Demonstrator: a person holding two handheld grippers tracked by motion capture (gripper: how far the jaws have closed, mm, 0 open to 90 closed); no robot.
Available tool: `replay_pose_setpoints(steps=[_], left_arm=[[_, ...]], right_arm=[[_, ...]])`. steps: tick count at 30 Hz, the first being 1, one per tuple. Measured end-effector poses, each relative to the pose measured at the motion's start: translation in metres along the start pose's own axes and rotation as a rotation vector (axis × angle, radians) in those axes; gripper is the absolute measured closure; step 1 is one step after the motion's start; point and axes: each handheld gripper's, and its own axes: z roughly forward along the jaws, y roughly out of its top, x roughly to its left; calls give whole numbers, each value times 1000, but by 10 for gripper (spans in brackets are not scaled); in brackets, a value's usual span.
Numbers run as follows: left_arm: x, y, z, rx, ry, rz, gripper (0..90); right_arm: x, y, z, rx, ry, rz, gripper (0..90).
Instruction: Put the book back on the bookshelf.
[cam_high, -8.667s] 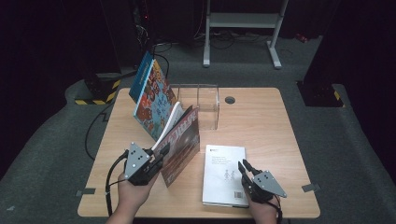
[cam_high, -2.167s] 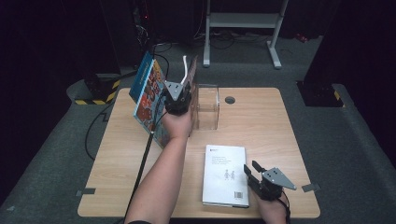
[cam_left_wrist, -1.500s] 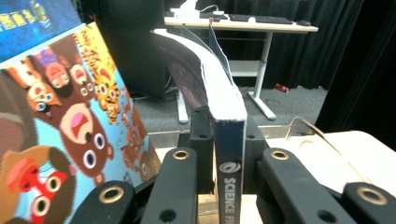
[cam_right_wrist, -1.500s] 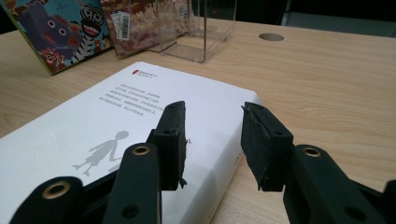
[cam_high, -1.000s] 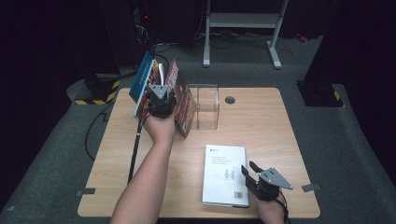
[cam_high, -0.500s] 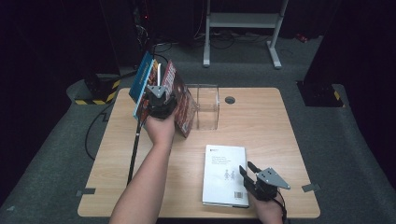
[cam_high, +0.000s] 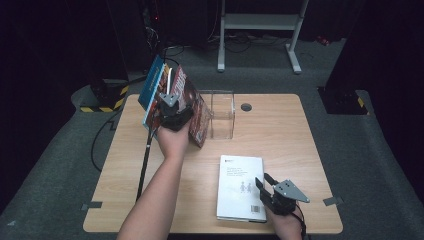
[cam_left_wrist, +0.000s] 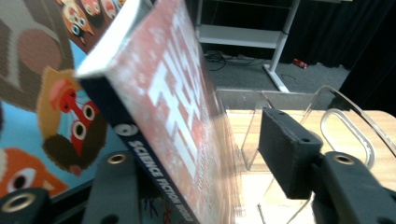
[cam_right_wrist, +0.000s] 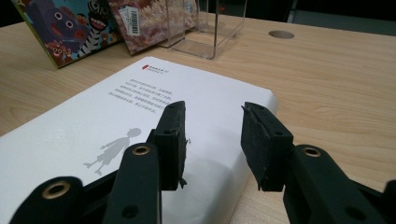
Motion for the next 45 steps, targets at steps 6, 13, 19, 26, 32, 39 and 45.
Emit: replay_pose_setpoints(steps=[6,13,19,26,32,39,45], left_arm=[[0,-4,-2,27,-8,-8,412],[0,-9,-5,38,-22,-9,374],[0,-14,-5,51,-32,-14,366],[-1,-21,-3,72,-42,-27,355],[-2,-26,-4,76,-46,-20,345],[-4,-29,-6,85,-52,-13,336],[-5,-34,-11,92,-58,2,335]], right_arm=[[1,1,1,-2,4,0,602],[2,1,1,0,8,-4,603],[4,1,2,-2,8,-4,603],[5,1,2,3,7,-4,604],[5,1,3,3,10,-6,604],[7,1,4,2,15,-7,604],[7,1,5,4,16,-7,604]])
